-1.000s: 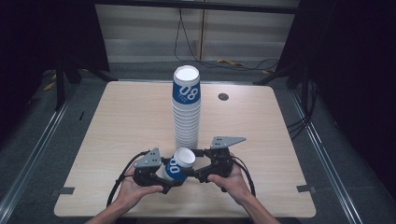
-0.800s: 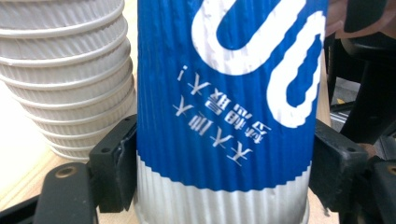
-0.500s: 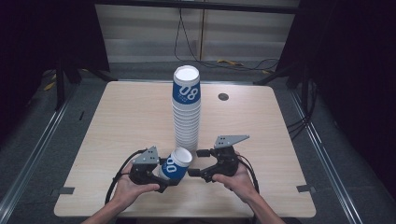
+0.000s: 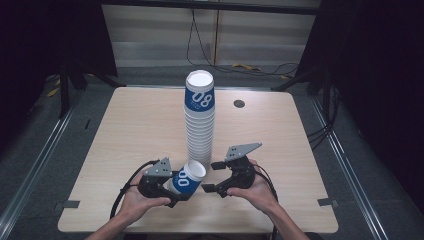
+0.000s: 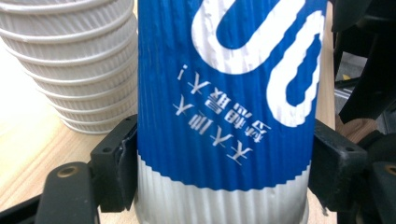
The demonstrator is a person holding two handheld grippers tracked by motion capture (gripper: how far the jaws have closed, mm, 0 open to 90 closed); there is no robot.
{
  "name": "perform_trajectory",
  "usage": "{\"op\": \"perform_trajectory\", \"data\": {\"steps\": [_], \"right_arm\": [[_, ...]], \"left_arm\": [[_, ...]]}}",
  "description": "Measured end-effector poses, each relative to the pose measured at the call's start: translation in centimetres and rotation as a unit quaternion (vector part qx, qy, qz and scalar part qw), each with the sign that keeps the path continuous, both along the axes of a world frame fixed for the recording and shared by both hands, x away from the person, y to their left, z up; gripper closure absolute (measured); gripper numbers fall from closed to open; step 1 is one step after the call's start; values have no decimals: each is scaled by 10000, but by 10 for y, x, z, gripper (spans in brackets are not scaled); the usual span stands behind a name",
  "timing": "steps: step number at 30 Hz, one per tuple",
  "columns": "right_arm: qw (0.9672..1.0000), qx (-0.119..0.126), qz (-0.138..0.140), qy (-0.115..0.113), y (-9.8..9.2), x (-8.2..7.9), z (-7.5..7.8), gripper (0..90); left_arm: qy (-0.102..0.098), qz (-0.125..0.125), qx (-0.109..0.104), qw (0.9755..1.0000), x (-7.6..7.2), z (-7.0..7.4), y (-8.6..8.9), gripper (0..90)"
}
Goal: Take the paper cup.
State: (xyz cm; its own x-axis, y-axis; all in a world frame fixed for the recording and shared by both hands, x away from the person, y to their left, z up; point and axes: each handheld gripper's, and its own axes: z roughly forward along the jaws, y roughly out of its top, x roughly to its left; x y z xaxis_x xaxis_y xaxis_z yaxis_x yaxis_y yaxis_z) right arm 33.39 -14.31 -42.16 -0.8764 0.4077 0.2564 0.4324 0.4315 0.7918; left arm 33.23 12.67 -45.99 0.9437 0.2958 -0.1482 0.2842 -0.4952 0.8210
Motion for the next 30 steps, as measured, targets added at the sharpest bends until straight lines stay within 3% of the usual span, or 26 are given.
{"op": "perform_trajectory", "data": {"steps": [3, 10, 13, 16, 21, 27, 30], "right_arm": [[9999, -102, 66, -17, 2, -1, 1, 159], [9977, -612, 269, -94, 8, -2, -2, 158], [9957, -884, 229, -155, 11, -2, -4, 187], [9946, -990, 265, -153, 14, -1, -6, 189], [9922, -1182, 372, -157, 16, -2, -8, 188], [9896, -1339, 497, -198, 17, -4, -8, 185], [9877, -1450, 549, -213, 18, -4, -8, 185]], "left_arm": [[157, 13, 37, 9999, 3, 0, 2, 234], [92, 1, 437, 9990, 5, -1, 1, 237], [193, 26, 532, 9984, 5, -2, 1, 237], [238, 18, 610, 9979, 6, -3, 1, 238], [81, -136, 926, 9956, 2, 0, -3, 238], [42, -298, 1141, 9930, 0, -1, -7, 239], [16, -357, 1134, 9929, -2, -3, -10, 239]]}}
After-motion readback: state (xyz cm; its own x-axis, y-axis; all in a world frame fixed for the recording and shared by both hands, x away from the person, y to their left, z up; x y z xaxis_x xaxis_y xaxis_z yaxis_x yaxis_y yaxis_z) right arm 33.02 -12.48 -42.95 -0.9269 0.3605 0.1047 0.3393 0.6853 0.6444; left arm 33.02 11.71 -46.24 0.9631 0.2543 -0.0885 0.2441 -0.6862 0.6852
